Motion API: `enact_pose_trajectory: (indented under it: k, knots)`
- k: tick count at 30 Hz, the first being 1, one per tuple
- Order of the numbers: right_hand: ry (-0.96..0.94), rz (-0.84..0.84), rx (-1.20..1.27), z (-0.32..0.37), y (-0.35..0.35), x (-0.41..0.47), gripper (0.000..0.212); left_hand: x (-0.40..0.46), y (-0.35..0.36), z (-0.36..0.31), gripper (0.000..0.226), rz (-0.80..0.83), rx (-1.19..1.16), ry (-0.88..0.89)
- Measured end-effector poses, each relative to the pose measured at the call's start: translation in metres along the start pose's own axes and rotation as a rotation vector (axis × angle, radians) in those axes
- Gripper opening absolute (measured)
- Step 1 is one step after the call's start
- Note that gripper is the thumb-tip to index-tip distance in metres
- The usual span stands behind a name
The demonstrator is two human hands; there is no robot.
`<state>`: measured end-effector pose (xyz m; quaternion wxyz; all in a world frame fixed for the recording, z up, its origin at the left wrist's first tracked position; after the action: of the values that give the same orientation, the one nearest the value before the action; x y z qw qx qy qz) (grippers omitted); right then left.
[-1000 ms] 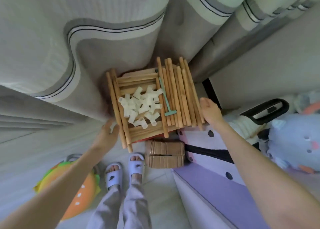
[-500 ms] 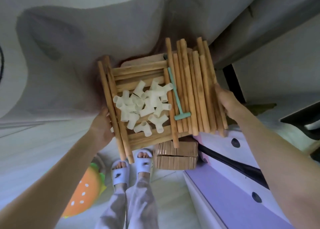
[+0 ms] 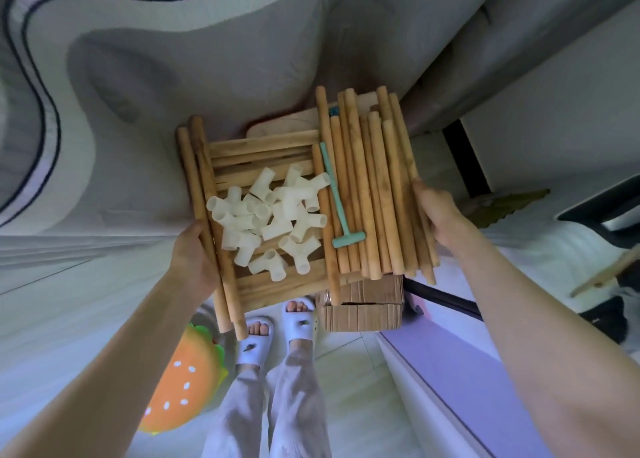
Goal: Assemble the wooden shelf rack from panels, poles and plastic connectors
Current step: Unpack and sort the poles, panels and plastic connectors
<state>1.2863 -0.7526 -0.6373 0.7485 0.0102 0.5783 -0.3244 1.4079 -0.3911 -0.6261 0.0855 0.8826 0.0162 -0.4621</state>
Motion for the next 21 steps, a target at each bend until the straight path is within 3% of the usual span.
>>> enact_pose_trajectory:
  k: [8,21]
  knots:
    - [0.042,0.018,0.207,-0.069,0.007,-0.072,0.05,-0.037,-0.033,-0.022,0.032,0.022,0.156,0.03]
    - [0.245,-0.023,0.669,-0.268,0.026,-0.246,0.041,-0.138,-0.086,-0.039,0.034,0.191,0.504,0.004]
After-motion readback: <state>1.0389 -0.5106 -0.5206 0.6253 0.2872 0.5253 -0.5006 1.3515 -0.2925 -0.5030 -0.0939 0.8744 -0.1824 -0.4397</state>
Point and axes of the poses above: each hand's wrist, its own x-axis towards the middle knuckle, its own y-axis out of the palm, z = x × y, the point moved 9 cm from there along x, towards the middle knuckle, and after that the axes turned 9 degrees about y, right-handed, at the moved point
